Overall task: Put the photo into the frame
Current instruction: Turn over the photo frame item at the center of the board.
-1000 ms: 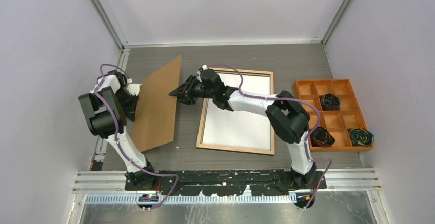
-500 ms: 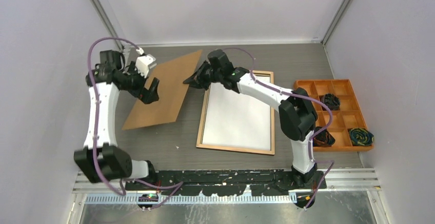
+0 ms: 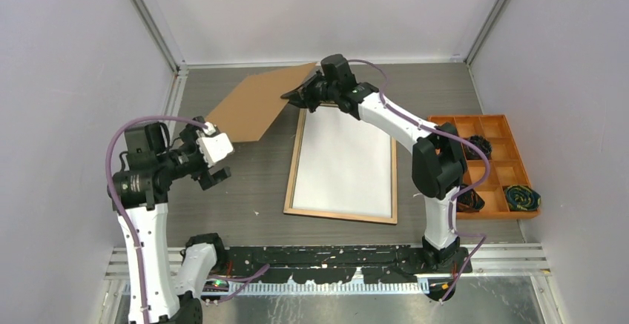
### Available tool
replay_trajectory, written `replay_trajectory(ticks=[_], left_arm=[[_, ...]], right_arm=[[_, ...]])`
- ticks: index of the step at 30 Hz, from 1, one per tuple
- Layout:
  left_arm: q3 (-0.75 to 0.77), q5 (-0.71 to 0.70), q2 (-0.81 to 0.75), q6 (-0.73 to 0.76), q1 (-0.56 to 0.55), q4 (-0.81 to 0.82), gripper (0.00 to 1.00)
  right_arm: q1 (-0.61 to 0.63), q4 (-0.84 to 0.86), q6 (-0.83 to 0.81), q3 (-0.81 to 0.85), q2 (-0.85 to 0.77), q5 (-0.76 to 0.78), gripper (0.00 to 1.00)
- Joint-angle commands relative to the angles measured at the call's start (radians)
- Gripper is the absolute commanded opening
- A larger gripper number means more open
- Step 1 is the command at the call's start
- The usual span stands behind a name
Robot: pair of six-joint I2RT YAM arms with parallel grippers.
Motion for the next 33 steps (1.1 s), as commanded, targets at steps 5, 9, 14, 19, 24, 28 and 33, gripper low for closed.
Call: replay_trajectory(ticks=[5, 9, 14, 19, 24, 28, 33], left_arm=[[-0.157, -0.051, -0.108, 0.107, -0.006, 0.202, 0.89], [-0.175, -0.087, -0.101, 0.074, -0.007, 0.295, 0.83], [-0.159, -0.082, -0.063, 0.063, -0.009, 0.291, 0.73], [-0.130, -0.077, -0.028, 0.112, -0.013, 0.208, 0.45], [-0.102, -0.096, -0.010, 0.087, -0.013, 0.224, 0.17], [-0.100, -0.098, -0.017, 0.080, -0.013, 0.251, 0.01], [-0.106, -0.067, -0.046, 0.111, -0.014, 0.278, 0.00]], right_arm=[[0.019, 0.198, 0.193, -0.090, -0.143, -0.080, 0.01], [0.028, 0.207, 0.205, -0.126, -0.178, -0.084, 0.01], [0.050, 0.274, 0.245, -0.161, -0.199, -0.112, 0.01], [0.066, 0.322, 0.277, -0.197, -0.227, -0.114, 0.01], [0.069, 0.319, 0.239, -0.213, -0.237, -0.154, 0.01], [0.055, 0.232, 0.105, -0.230, -0.264, -0.215, 0.29], [-0.019, -0.041, -0.311, -0.180, -0.337, -0.310, 0.82]])
